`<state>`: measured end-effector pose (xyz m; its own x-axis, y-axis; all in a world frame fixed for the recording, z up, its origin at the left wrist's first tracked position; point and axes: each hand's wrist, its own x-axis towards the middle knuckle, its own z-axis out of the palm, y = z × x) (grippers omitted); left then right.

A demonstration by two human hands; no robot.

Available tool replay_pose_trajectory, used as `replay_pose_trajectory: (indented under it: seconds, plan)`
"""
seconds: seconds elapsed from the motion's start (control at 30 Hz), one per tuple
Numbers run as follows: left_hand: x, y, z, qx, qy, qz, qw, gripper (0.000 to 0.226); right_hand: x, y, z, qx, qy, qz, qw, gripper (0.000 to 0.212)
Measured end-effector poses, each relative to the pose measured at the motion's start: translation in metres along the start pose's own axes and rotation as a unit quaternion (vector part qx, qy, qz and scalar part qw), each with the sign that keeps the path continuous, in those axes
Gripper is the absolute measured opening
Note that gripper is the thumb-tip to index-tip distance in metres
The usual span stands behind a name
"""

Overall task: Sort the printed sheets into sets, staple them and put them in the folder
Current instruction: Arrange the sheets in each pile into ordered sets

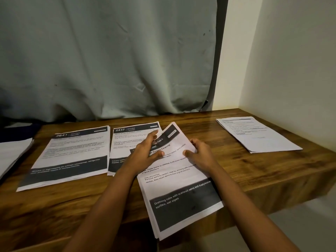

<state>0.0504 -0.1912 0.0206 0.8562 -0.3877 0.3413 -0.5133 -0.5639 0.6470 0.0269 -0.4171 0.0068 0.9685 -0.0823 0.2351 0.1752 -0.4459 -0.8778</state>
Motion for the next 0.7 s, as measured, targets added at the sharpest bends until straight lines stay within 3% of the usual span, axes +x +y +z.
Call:
replay_pose_trajectory:
  seconds: [0.1, 0.17, 0.3, 0.4, 0.47, 0.6, 0.7]
  plan:
    - [-0.003, 0.002, 0.002, 0.056, 0.030, -0.014, 0.998, 0.074, -0.001, -0.003, -0.001, 0.053, 0.021, 0.026, 0.998, 0.022]
    - [-0.003, 0.005, 0.003, 0.069, 0.099, -0.013, 0.993, 0.074, -0.003, -0.009, -0.006, 0.099, 0.030, 0.034, 0.994, 0.020]
    - [0.003, 0.012, -0.001, -0.056, 0.242, -0.070, 0.966, 0.075, -0.006, -0.027, -0.029, 0.184, 0.074, 0.049, 0.979, 0.020]
    - [0.013, 0.029, -0.008, -0.251, 0.197, -0.114, 0.941, 0.075, -0.005, -0.054, -0.052, 0.201, 0.113, 0.041, 0.972, 0.024]
    - [0.022, 0.051, -0.015, -0.330, 0.169, -0.122, 0.921, 0.055, -0.004, -0.072, -0.068, 0.213, 0.127, 0.016, 0.969, 0.024]
    - [0.040, 0.096, -0.026, -0.319, 0.189, -0.022, 0.928, 0.020, 0.003, -0.105, -0.094, 0.192, 0.165, -0.053, 0.966, 0.023]
    - [0.048, 0.116, -0.026, -0.305, 0.206, 0.028, 0.929, 0.019, 0.011, -0.116, -0.107, 0.158, 0.192, -0.075, 0.966, 0.022]
